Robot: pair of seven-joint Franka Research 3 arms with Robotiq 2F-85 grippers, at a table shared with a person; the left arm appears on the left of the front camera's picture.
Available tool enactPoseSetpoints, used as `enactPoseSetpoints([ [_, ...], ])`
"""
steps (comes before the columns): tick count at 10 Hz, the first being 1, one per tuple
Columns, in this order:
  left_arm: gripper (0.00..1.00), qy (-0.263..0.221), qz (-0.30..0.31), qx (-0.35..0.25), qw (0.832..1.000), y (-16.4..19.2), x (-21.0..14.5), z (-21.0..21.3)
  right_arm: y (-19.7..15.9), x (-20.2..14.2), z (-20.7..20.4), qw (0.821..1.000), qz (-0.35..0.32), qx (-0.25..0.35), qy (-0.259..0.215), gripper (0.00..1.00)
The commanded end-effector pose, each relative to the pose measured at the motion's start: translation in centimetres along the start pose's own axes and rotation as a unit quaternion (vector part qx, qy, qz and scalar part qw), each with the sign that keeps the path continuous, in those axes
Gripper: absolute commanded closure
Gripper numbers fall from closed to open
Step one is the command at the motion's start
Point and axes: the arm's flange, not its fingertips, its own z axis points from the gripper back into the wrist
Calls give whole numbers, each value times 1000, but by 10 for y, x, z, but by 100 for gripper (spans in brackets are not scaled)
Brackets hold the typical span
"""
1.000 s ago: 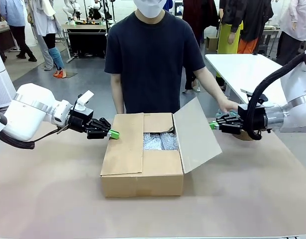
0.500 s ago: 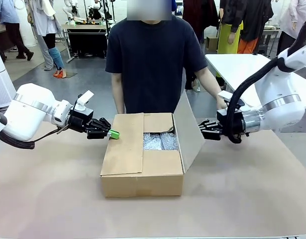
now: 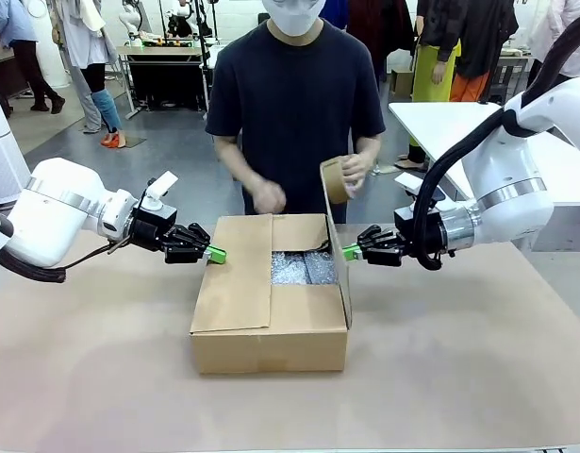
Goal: Wrap the clocks to prevent damage.
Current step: Push the left (or right) flap of the Package Box to close it.
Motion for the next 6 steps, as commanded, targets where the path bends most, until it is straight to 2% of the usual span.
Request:
enactPoseSetpoints([
  [1, 99, 2, 4, 2, 1000, 0, -3, -2, -13, -4, -18, 1000, 5, -11, -10, 99],
  [4, 99, 2, 4, 2, 1000, 0, -3, -2, -23, -7, -47, 1000, 6, 3, 3, 99],
  [6, 99, 2, 4, 2, 1000, 0, -3, -2, -27, -18, -48, 1000, -4, -1, 10, 99],
])
